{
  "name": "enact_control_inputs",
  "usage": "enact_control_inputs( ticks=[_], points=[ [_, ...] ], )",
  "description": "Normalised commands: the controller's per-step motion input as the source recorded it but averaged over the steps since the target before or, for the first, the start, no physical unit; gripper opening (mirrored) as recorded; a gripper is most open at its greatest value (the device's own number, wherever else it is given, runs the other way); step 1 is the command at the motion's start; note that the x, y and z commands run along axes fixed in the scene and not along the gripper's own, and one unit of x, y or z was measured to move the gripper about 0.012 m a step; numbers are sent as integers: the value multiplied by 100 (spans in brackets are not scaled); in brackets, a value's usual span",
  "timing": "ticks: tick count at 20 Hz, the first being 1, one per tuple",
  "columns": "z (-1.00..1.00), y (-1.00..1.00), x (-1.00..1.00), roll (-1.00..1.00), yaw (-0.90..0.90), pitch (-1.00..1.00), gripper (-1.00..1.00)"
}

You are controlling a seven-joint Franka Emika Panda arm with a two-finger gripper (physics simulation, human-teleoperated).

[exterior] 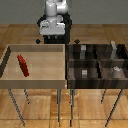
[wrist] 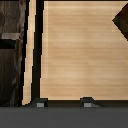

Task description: Place the box of cereal into the appropriate compartment.

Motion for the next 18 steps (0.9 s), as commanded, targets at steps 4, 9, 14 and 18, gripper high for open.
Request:
enact_control_inputs(
  ticks=[4,9,14,18],
  points=[
    [0,0,0,0,0,0,100],
    [0,-40,0,0,0,0,100],
    [0,-100,0,0,0,0,100],
    [0,-100,0,0,0,0,100]
  ],
)
